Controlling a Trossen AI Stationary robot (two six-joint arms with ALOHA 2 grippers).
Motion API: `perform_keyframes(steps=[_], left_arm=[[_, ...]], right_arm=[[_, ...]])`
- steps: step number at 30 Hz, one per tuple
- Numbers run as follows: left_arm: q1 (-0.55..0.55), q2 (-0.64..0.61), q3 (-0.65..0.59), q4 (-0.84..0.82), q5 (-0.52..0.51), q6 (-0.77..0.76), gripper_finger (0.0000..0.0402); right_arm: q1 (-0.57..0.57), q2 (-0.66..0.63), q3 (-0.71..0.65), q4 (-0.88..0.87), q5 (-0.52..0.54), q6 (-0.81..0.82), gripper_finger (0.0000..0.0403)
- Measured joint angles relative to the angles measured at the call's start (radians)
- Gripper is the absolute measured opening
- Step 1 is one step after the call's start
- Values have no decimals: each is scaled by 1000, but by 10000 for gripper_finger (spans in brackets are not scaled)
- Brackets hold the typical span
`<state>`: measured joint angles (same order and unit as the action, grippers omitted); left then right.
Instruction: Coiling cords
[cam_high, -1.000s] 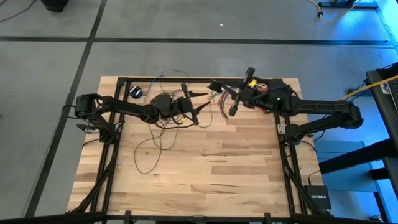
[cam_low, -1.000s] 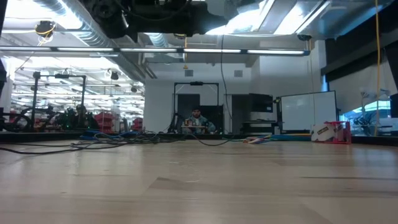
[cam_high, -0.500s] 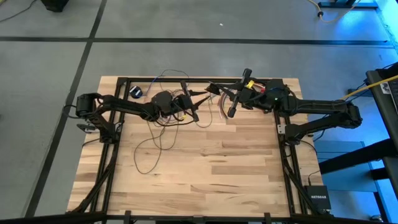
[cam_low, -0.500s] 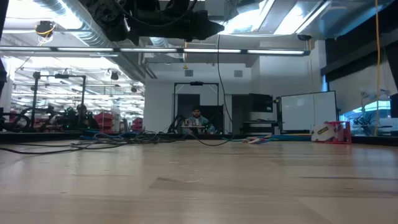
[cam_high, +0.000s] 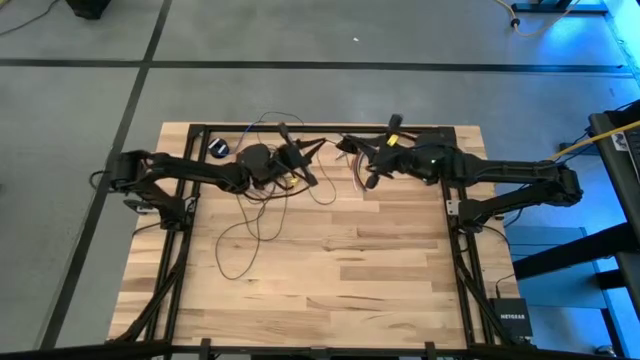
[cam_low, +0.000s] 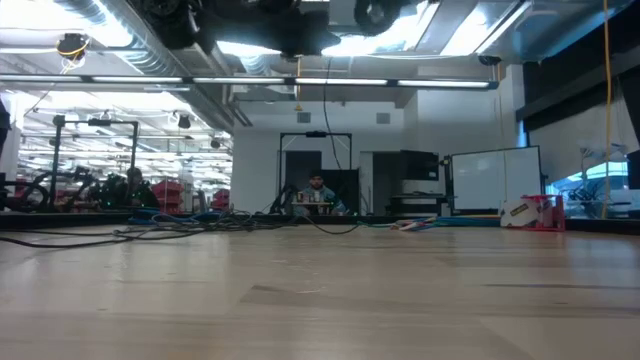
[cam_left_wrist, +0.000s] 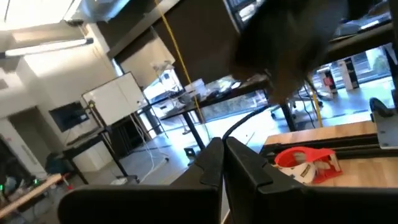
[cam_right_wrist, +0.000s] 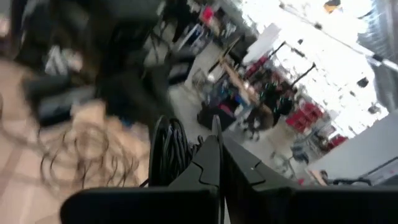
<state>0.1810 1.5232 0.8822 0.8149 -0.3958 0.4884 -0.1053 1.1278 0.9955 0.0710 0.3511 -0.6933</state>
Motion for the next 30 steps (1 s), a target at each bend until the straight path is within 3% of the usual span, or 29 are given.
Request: perform_keyframes(steps=[5,11,17,21,30], left_arm=[[-7,-48,0,-45,-6,-45,4],[-47,-49,-1,15,-8,-58,6],[-95,-54,0,94,-9,-60,7],[-112,-53,0,91,55,-70,7],[-98,-52,0,-175,-3,-90,19]], right_arm=[[0,7,1,-68,8,4,3],[-1,54,1,-56,79,-24,3],[-9,125,0,40,190,-59,3],[-8,160,0,105,194,-78,3],[-6,156,0,106,232,-106,4]])
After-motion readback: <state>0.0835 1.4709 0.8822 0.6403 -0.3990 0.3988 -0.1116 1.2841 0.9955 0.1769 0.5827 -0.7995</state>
